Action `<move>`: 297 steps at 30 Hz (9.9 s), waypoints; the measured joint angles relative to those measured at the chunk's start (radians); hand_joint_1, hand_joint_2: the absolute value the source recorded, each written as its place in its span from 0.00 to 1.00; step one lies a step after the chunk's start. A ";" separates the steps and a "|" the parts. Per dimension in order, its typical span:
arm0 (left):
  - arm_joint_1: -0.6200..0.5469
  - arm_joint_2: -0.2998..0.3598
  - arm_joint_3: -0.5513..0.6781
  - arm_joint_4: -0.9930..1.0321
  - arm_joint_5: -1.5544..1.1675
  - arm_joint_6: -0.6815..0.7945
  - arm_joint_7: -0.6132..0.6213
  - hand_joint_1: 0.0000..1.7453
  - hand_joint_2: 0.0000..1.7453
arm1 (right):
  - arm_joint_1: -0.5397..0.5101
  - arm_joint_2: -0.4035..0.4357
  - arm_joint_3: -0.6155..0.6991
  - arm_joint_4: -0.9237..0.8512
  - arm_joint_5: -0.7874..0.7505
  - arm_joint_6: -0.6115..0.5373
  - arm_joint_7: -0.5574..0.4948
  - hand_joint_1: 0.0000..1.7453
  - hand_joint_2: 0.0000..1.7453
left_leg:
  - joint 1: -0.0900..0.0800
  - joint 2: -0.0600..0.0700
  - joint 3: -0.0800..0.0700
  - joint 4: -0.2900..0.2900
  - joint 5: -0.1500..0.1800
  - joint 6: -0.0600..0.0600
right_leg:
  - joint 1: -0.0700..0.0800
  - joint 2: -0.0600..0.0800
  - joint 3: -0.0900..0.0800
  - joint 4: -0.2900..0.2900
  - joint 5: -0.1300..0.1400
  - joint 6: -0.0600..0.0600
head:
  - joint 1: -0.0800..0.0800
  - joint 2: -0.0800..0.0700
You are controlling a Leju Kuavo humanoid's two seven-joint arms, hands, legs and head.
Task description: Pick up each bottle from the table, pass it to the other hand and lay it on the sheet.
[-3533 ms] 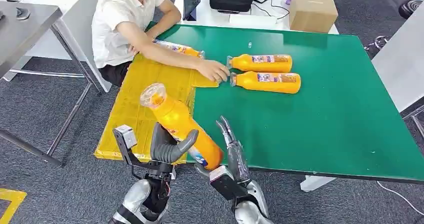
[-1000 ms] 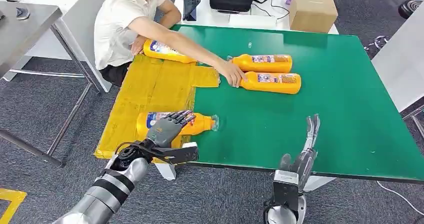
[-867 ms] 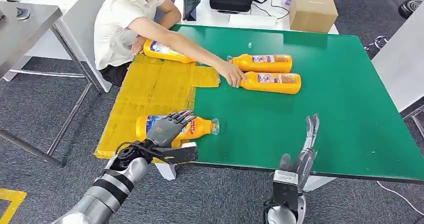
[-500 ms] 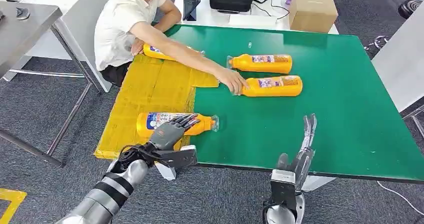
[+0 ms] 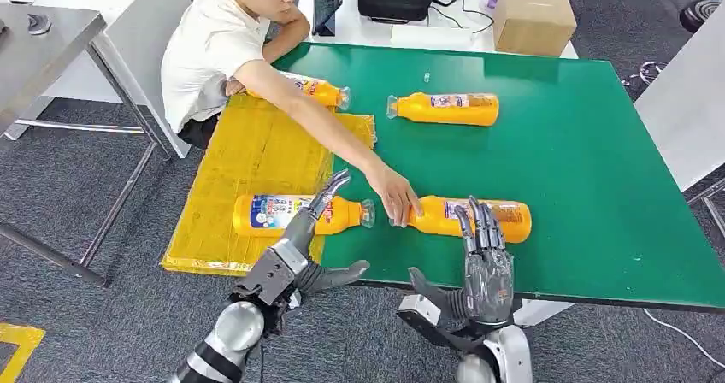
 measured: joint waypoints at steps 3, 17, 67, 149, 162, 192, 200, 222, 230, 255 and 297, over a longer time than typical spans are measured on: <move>0.025 -0.027 0.000 0.000 0.095 0.082 -0.001 0.00 1.00 | -0.022 -0.037 -0.068 0.038 0.059 0.000 0.023 0.00 1.00 | 0.000 -0.002 0.000 0.000 0.000 0.000 | -0.001 -0.001 0.001 0.000 0.000 0.000 | 0.000 0.000; 0.032 -0.037 -0.006 0.040 0.147 0.104 0.025 0.00 1.00 | -0.076 -0.275 -0.079 0.156 0.251 -0.001 0.325 0.00 1.00 | -0.001 -0.002 -0.001 0.000 0.000 0.001 | -0.001 -0.001 0.000 0.000 0.001 0.001 | 0.000 0.000; -0.043 -0.066 -0.132 0.135 0.164 0.110 0.031 0.00 1.00 | -0.485 -0.166 0.105 0.863 -0.042 0.043 0.208 0.00 1.00 | 0.000 0.003 0.007 0.000 0.001 0.001 | 0.000 0.001 0.005 0.000 0.002 0.000 | 0.000 0.000; -0.022 -0.072 -0.097 0.155 0.635 0.117 -0.029 0.00 1.00 | -0.257 -0.018 0.465 0.334 -0.834 0.424 -0.023 1.00 1.00 | 0.007 0.010 0.018 0.000 -0.015 -0.001 | 0.006 0.009 0.019 -0.005 -0.007 -0.003 | 0.000 0.000; -0.007 -0.072 -0.040 0.134 0.662 0.057 -0.001 0.04 1.00 | -0.312 -0.013 0.524 0.397 -0.769 0.368 -0.028 1.00 1.00 | 0.006 0.010 0.018 0.000 -0.015 -0.001 | 0.006 0.009 0.018 -0.005 -0.007 -0.003 | 0.000 0.000; -0.049 -0.070 -0.021 0.172 0.563 0.188 -0.064 1.00 1.00 | -0.266 -0.008 0.555 0.381 -0.723 0.186 -0.073 0.00 0.00 | 0.006 0.010 0.017 0.000 -0.015 -0.001 | 0.006 0.009 0.017 -0.005 -0.007 -0.003 | 0.000 0.000; -0.068 -0.064 0.018 0.144 0.249 0.497 -0.220 1.00 1.00 | -0.144 0.047 0.388 0.183 -0.355 0.010 -0.194 0.00 0.00 | 0.007 0.009 0.015 0.000 -0.015 -0.001 | 0.006 0.009 0.015 -0.005 -0.007 -0.003 | 0.000 0.000; -0.227 -0.126 0.343 0.452 -1.180 0.425 0.221 1.00 1.00 | -0.074 0.105 0.241 -0.099 -0.420 0.007 -0.197 0.00 0.00 | 0.006 0.008 0.014 0.000 -0.013 -0.001 | 0.005 0.007 0.015 -0.004 -0.007 -0.003 | 0.000 0.000; -0.299 -0.112 0.300 0.587 -1.196 0.340 0.261 1.00 1.00 | -0.078 0.090 0.274 -0.081 -0.443 0.006 -0.197 0.00 0.00 | 0.006 0.007 0.013 0.000 -0.013 -0.001 | 0.005 0.007 0.014 -0.004 -0.007 -0.003 | 0.000 0.000; -0.443 -0.088 0.235 0.744 -0.739 -0.279 0.107 0.00 1.00 | -0.116 0.022 0.354 -0.021 -0.598 0.007 -0.197 0.00 0.00 | 0.006 0.008 0.013 0.000 -0.013 -0.001 | 0.005 0.007 0.014 -0.003 -0.007 -0.003 | 0.000 0.000; -0.033 -0.008 0.004 0.040 -0.295 0.151 -0.035 0.00 1.00 | 0.020 -0.027 0.157 -0.125 -0.201 0.006 -0.173 0.00 1.00 | 0.005 0.007 0.011 0.000 -0.013 -0.002 | 0.005 0.006 0.011 -0.004 -0.007 -0.003 | 0.000 0.000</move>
